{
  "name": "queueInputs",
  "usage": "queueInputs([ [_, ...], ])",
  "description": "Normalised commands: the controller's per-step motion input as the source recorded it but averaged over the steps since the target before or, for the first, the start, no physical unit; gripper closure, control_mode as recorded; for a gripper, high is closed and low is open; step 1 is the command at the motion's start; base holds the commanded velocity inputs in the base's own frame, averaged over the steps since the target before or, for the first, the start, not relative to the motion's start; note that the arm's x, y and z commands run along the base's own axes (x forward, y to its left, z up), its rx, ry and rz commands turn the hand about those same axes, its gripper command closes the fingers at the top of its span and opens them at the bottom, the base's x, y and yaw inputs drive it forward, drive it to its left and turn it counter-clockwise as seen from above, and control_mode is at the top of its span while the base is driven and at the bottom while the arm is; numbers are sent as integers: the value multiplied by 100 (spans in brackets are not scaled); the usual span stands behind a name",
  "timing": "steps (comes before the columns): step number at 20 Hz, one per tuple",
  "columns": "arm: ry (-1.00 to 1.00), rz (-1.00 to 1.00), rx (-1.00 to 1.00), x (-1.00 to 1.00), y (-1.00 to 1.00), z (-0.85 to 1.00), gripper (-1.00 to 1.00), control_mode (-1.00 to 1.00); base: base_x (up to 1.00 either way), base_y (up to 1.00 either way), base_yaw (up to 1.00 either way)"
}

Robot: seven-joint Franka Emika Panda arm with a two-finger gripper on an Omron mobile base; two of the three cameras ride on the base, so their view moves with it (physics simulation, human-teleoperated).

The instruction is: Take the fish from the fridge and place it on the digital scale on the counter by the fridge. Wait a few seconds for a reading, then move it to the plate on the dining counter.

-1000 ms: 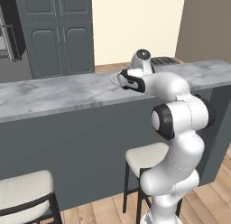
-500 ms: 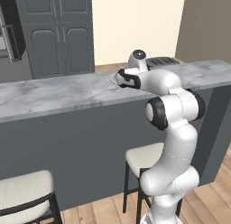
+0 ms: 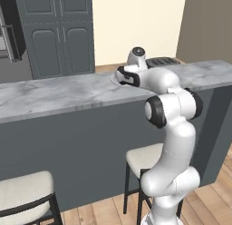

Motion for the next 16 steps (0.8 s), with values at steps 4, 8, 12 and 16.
queueInputs([
  [4, -15, 0, 2, -91, 0, 69, -100, -100, 0, 0, 0],
  [8, -14, 0, 8, -100, 0, 85, -100, -100, 0, 0, 0],
  [12, -3, 0, 10, -100, 0, 73, -100, -100, 0, 0, 0],
  [16, 0, 0, 9, -100, 0, 45, -100, -100, 0, 0, 0],
])
